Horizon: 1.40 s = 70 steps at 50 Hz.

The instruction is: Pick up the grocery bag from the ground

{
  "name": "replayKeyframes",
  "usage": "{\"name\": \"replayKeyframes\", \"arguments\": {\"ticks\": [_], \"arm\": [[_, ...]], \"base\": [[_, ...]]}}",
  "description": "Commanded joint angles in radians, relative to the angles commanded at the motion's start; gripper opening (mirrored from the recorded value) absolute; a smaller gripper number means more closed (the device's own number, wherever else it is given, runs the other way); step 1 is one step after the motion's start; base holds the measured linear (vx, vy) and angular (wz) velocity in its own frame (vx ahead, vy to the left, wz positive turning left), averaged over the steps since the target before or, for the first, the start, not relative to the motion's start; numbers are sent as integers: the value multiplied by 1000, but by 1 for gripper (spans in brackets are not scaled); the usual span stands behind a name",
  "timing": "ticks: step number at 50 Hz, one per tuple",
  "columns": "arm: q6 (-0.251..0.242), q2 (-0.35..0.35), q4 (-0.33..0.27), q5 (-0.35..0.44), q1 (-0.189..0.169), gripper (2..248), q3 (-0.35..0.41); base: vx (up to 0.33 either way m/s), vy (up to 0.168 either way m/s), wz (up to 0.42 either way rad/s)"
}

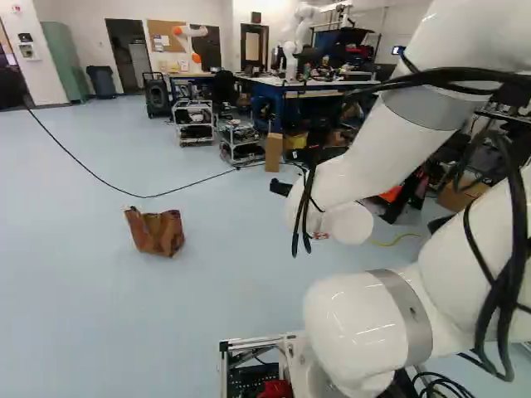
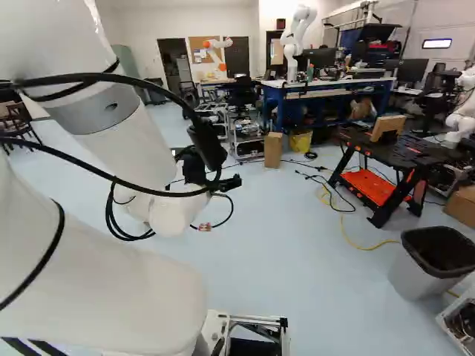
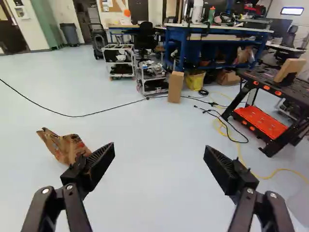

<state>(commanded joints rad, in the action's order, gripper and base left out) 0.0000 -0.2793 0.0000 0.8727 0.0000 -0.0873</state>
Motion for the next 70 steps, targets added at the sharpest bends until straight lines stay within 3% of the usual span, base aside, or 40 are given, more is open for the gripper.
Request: {"name": "replayKeyframes", "arguments": {"ticks": [70], "arm": [[0,0,0,0,0,247,0]], "base": [[136,80,366]]}}
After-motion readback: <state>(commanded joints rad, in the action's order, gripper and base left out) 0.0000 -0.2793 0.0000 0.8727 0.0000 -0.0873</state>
